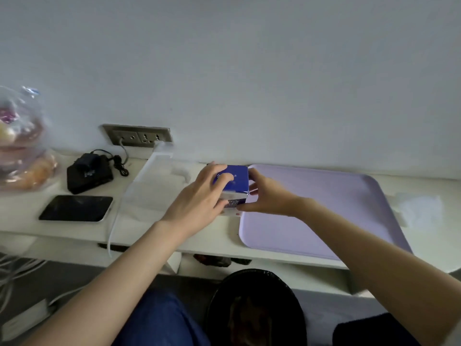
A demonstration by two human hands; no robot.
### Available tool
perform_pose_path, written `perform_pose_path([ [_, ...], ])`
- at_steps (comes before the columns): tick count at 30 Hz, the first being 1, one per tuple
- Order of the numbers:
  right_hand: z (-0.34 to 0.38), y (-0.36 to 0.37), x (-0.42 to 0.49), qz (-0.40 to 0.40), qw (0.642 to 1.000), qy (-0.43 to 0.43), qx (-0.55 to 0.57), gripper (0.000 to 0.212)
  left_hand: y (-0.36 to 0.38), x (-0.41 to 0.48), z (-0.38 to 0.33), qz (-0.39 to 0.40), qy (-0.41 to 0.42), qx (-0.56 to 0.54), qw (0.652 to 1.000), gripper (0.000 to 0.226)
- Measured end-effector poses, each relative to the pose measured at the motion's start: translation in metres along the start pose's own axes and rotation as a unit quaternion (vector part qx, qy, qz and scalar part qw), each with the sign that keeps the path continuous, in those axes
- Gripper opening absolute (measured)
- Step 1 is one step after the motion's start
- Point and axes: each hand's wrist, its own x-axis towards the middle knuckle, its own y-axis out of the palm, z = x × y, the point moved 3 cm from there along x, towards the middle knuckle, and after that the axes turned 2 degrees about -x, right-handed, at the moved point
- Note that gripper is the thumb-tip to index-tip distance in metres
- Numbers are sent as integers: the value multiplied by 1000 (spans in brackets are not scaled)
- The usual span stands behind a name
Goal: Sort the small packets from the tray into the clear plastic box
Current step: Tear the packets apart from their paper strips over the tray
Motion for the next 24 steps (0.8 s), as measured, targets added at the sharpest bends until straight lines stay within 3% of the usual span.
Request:
perform_pose_path([
  [3,21,-1,-27,-8,1000,-9,-7,76,-29,-14,-19,-54,51,37,997,22],
  [6,37,0,-56,-11,1000,-5,-27,75,-50,-32,-34,-37,45,26,998,13],
  [11,44,7,-91,-12,997,20,-70,73,-69,-58,-58,12,113,110,987,64],
  [15,38,11,-107,1,990,20,-137,77,-71,-62,-64,18,-21,-58,998,21],
  [17,30,12,-113,14,985,19,-173,78,-71,-59,-67,36,-66,-108,991,10],
  [24,13,10,-112,-4,989,23,-144,76,-76,-38,-64,-63,-177,-127,974,6],
])
